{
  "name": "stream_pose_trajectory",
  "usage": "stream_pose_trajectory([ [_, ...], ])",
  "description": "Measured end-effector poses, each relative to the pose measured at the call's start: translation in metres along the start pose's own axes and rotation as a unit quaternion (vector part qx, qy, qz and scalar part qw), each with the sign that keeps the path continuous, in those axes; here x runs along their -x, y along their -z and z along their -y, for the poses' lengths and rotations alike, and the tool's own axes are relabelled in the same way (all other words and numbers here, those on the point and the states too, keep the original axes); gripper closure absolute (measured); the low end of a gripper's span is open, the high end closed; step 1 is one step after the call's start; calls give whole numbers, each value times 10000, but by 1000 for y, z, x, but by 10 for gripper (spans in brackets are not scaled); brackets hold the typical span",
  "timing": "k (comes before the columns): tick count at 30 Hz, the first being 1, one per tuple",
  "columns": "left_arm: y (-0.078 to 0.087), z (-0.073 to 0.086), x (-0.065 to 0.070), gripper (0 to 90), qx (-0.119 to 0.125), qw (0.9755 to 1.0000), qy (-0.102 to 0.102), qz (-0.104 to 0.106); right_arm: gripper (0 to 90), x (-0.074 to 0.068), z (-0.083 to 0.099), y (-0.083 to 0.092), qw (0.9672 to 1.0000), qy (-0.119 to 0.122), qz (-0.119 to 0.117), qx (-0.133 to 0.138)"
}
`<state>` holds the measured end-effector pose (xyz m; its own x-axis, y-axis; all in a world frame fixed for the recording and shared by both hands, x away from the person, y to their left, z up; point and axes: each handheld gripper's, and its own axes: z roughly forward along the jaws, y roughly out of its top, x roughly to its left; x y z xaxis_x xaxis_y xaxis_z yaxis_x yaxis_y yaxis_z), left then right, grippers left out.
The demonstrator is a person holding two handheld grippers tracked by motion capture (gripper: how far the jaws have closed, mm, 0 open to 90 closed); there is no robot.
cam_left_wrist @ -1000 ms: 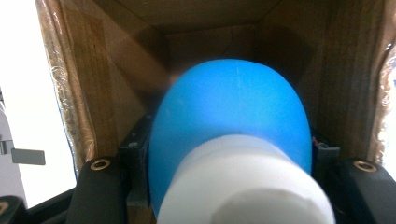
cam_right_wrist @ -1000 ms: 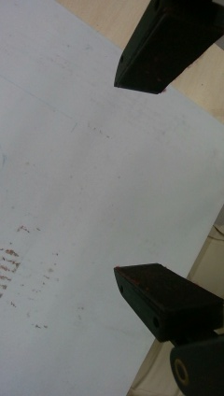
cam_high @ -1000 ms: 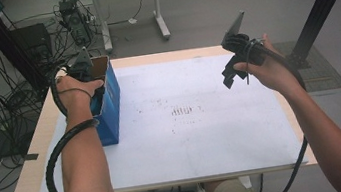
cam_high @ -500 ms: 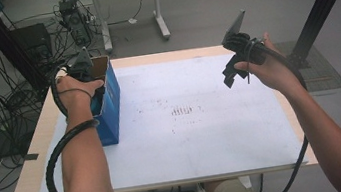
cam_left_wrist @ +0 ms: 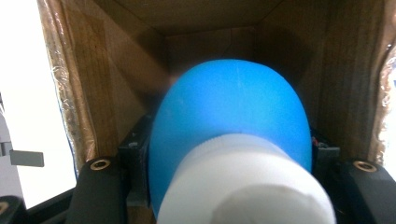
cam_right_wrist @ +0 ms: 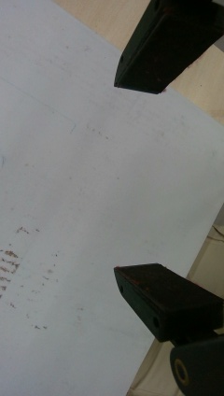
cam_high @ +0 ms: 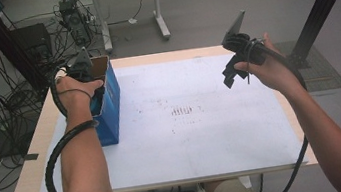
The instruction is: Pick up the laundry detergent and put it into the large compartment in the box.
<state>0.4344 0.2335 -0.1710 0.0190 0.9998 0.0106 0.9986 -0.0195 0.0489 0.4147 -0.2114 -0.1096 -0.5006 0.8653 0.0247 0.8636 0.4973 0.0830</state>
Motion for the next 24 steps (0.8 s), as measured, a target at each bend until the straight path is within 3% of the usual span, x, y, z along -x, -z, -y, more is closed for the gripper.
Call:
stream_pose_trajectory([
  [24, 0, 0, 1, 370, 3, 10000, -21, -4, 89, 1, 1, 3, 10000, -16, 15, 14],
])
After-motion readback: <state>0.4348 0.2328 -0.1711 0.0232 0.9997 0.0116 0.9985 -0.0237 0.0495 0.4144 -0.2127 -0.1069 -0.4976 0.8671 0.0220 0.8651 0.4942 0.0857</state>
